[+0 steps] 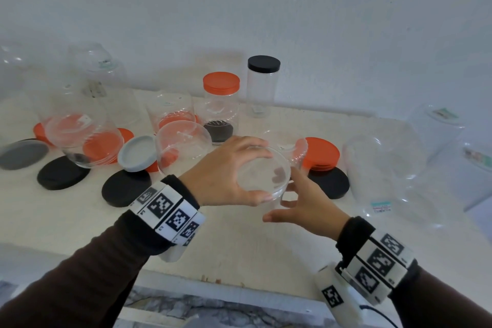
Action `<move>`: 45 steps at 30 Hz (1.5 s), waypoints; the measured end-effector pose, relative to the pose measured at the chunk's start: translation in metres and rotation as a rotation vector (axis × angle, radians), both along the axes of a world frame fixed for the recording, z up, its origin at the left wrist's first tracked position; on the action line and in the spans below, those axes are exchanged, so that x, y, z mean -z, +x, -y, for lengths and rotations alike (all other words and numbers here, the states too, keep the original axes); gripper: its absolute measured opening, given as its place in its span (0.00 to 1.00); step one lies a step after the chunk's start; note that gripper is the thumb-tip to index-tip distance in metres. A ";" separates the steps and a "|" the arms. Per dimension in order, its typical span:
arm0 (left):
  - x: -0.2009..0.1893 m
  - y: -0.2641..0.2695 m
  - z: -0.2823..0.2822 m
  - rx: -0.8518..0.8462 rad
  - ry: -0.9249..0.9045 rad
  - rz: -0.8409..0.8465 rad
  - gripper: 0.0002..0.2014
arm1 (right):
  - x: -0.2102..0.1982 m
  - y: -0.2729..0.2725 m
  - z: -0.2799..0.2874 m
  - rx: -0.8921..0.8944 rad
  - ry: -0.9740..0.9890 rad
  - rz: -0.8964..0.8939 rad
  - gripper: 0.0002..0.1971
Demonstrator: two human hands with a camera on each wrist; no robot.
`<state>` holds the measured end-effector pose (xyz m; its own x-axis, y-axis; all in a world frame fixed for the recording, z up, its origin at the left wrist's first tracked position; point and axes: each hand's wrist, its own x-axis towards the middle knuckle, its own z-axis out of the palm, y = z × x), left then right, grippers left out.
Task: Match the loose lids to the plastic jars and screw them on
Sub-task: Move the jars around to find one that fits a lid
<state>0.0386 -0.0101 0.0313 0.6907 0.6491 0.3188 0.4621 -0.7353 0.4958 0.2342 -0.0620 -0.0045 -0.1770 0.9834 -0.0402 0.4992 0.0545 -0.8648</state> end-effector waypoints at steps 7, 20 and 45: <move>0.002 -0.009 -0.003 0.003 -0.192 0.118 0.52 | -0.018 0.009 0.002 -0.098 -0.027 0.087 0.51; 0.025 -0.023 -0.017 0.079 -0.700 0.232 0.55 | -0.102 -0.033 -0.015 -0.500 0.095 0.874 0.47; 0.035 -0.022 -0.024 0.082 -0.692 0.129 0.47 | -0.120 -0.052 -0.029 -0.597 -0.092 1.026 0.51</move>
